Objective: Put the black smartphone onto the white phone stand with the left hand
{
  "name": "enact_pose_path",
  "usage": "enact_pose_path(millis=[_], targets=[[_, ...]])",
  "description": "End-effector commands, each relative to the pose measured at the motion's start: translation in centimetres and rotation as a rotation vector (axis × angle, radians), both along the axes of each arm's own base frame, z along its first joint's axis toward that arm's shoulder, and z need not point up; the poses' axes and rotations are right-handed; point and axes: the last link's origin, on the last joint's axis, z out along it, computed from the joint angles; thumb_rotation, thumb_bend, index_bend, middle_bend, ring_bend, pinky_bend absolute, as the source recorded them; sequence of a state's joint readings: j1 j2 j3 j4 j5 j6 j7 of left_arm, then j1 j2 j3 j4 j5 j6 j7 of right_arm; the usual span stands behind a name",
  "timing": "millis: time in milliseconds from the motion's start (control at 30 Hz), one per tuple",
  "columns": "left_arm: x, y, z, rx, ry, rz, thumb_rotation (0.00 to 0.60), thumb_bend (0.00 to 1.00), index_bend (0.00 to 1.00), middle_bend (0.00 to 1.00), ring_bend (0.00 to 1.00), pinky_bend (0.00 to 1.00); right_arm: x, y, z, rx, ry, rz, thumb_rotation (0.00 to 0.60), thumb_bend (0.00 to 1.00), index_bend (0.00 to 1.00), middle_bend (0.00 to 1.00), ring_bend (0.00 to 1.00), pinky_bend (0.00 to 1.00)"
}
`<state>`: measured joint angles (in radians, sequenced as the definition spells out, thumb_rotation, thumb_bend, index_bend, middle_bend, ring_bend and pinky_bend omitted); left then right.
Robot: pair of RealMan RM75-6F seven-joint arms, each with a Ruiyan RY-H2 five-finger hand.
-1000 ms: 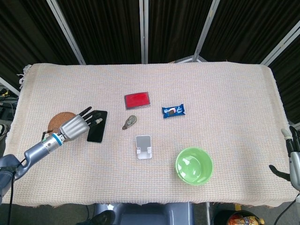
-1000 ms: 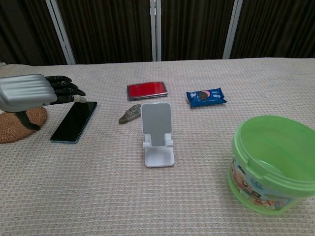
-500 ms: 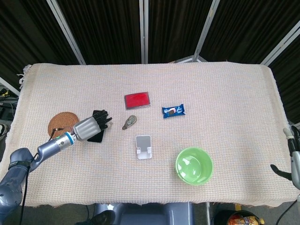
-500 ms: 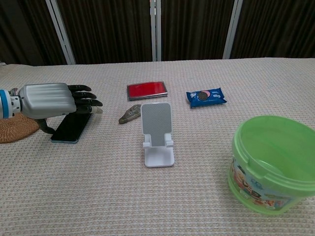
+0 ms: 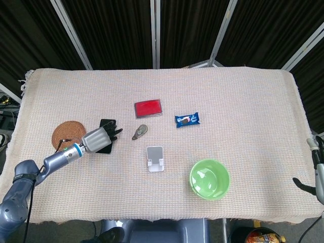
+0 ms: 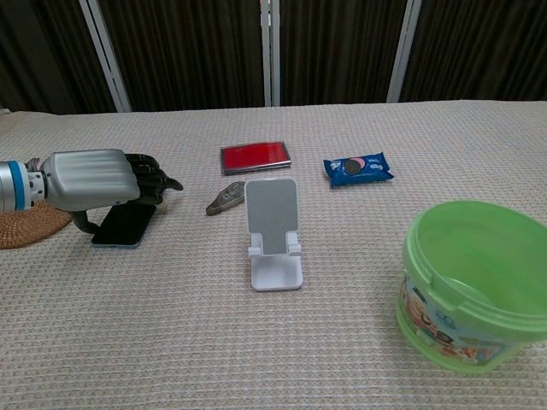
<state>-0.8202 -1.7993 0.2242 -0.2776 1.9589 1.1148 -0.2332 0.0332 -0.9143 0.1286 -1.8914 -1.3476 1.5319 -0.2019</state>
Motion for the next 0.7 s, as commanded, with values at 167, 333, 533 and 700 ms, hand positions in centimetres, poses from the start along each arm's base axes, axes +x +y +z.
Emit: enact_pose_path(millis=[167, 333, 533, 700], targets=[[1.9, 0.4, -0.3, -0.003, -0.098, 0.005, 0.600, 0.00, 0.25, 0.03, 0.10, 0.10, 0.0, 0.0, 0.0, 0.001, -0.002, -0.002, 0.600, 0.00, 0.00, 0.00, 0.00, 0.00], [3.9, 0.5, -1.2, -0.014, -0.175, 0.004, 0.600, 0.00, 0.26, 0.03, 0.10, 0.11, -0.1, 0.0, 0.1, 0.000, -0.004, -0.003, 0.600, 0.00, 0.00, 0.00, 0.00, 0.00], [5.8, 0.7, -2.3, -0.023, -0.226, 0.005, 0.600, 0.00, 0.26, 0.03, 0.10, 0.11, -0.1, 0.0, 0.1, 0.000, -0.005, -0.004, 0.600, 0.00, 0.00, 0.00, 0.00, 0.00], [6.6, 0.8, -2.4, -0.015, -0.293, 0.036, 0.600, 0.00, 0.25, 0.02, 0.10, 0.11, -0.2, 0.0, 0.2, -0.002, -0.008, -0.005, 0.600, 0.00, 0.00, 0.00, 0.00, 0.00]])
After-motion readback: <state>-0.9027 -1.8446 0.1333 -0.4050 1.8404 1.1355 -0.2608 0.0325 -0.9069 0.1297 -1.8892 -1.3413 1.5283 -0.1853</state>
